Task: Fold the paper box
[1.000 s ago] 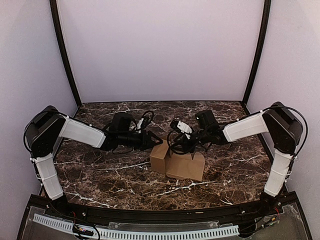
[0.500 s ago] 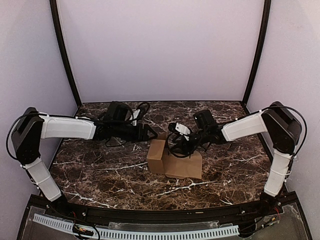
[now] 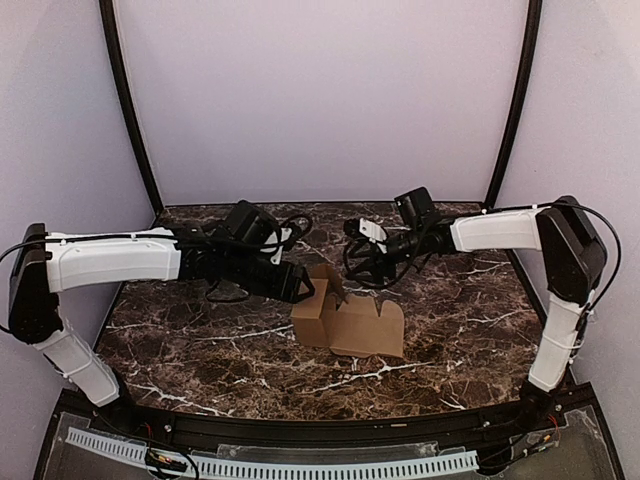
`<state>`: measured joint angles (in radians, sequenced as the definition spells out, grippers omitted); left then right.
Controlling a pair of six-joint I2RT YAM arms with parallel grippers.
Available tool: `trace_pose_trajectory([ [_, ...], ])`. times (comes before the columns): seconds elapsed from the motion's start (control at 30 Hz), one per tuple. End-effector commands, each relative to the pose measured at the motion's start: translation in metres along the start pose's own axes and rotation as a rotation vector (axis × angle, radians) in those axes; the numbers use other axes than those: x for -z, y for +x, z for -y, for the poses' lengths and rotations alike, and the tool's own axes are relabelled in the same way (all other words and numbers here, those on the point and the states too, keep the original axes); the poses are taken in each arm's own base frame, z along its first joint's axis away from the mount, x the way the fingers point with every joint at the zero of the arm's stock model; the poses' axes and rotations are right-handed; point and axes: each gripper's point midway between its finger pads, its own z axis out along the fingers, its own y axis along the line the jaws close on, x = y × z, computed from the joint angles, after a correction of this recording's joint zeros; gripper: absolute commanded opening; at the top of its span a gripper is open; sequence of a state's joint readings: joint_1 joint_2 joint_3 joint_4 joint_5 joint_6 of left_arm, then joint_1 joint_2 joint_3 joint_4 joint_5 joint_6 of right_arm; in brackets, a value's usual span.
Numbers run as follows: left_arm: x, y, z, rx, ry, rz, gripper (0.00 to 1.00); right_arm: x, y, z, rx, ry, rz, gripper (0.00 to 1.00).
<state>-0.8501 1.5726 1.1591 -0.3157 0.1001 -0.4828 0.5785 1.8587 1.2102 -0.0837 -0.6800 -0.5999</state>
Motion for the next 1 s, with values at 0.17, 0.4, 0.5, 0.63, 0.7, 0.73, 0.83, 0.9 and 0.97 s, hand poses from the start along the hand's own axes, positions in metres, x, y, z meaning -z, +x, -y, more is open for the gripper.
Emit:
trace_pose_trajectory([
  [0.17,0.001,0.004,0.001,-0.064,-0.221,-0.02,0.75,-0.008,-0.001,0.011,-0.006,-0.084,0.01,0.64],
  [0.4,-0.005,0.014,0.01,-0.076,-0.237,-0.041,0.76,-0.025,0.01,0.033,-0.026,-0.006,-0.005,0.63],
  [0.5,-0.008,0.014,0.018,-0.104,-0.255,-0.049,0.79,-0.032,0.007,0.028,-0.01,-0.042,0.009,0.65],
  [0.63,-0.013,0.02,0.018,-0.138,-0.296,-0.079,0.8,-0.038,0.004,0.002,0.037,-0.111,-0.001,0.65],
  [0.7,-0.016,0.025,0.018,-0.139,-0.298,-0.097,0.8,-0.038,0.007,-0.012,0.052,-0.139,-0.016,0.65],
  [0.73,-0.017,0.027,0.017,-0.138,-0.3,-0.104,0.8,-0.037,0.009,-0.018,0.057,-0.15,-0.022,0.65],
  [0.83,-0.019,0.031,0.014,-0.144,-0.307,-0.114,0.79,-0.035,0.012,-0.034,0.073,-0.175,-0.029,0.65],
  [0.9,-0.02,0.032,0.01,-0.157,-0.322,-0.117,0.78,-0.037,0.012,-0.04,0.076,-0.178,-0.03,0.65],
  [0.97,-0.02,0.034,0.005,-0.17,-0.347,-0.125,0.77,-0.041,0.011,-0.04,0.069,-0.176,-0.029,0.66],
])
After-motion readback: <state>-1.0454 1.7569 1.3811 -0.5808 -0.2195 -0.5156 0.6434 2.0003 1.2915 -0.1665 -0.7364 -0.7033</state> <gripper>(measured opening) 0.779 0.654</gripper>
